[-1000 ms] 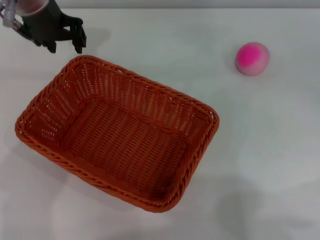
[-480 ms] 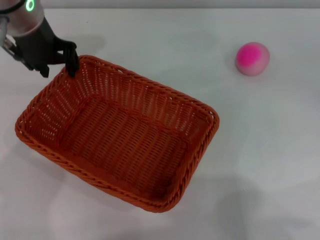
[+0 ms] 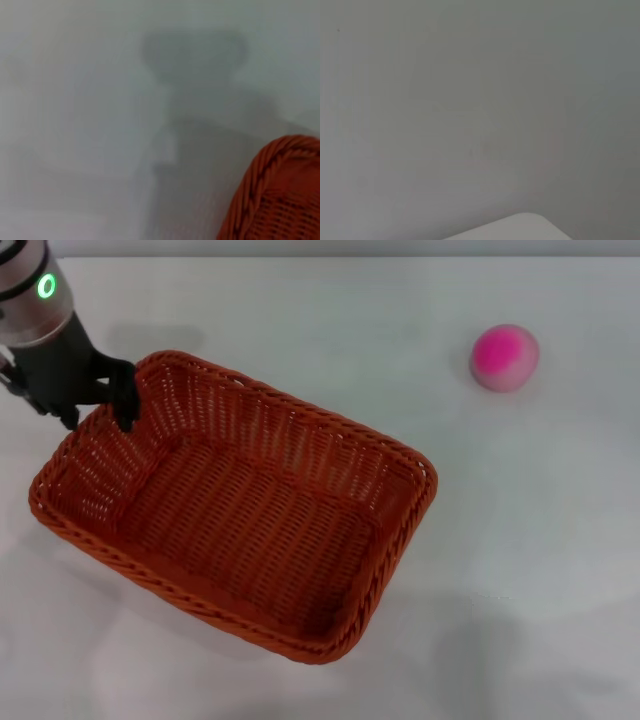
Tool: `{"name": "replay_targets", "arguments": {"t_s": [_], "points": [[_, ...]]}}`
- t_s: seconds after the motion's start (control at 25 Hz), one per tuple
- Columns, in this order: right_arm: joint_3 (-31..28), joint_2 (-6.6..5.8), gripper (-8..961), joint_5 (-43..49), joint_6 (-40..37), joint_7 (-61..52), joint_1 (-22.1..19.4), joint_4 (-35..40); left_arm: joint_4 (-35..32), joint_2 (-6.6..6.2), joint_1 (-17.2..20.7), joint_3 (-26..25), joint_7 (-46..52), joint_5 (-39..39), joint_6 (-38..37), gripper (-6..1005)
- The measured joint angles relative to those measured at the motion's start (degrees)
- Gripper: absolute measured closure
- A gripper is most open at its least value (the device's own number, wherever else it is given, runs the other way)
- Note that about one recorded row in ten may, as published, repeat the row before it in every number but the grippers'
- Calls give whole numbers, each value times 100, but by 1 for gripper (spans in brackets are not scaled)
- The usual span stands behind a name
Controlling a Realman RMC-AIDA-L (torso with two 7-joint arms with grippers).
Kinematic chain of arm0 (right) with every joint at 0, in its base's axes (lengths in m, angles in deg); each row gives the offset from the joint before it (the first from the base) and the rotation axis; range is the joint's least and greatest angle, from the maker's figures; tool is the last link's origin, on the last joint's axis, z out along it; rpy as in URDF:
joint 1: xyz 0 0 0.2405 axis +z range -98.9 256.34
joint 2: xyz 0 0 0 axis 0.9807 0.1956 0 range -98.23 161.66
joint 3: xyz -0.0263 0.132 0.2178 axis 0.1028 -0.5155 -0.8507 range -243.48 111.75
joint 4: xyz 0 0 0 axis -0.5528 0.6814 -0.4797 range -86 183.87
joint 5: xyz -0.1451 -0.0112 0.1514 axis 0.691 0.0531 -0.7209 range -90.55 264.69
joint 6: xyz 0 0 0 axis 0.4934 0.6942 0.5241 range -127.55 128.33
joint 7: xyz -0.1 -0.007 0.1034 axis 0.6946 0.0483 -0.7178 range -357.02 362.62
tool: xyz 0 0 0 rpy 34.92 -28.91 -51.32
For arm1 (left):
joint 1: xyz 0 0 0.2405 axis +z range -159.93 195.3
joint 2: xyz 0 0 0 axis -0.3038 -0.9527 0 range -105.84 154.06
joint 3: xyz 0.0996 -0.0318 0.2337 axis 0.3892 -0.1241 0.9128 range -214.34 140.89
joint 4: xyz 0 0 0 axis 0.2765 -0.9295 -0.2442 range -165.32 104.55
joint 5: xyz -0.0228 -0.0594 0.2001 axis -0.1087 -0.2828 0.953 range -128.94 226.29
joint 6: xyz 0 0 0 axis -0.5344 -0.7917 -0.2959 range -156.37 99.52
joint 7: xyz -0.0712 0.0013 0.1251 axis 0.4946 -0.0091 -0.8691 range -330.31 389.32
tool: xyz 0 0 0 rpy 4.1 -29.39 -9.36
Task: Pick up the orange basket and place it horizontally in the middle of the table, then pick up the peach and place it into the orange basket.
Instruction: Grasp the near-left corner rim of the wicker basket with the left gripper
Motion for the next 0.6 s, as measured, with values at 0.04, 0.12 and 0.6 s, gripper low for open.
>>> {"name": "replay_targets", "arguments": {"t_s": [0.04,0.12,0.6], "points": [[0,-7,104,0,-16,0,2,0,5,-16,16,0,0,6,-25,474],[0,-15,104,-2,-28,0,5,0,43,-35,23,2,0,27,-93,473],[30,-19,105,-18,-31,-101,19,0,29,-107,35,276,-6,217,-129,469]]}}
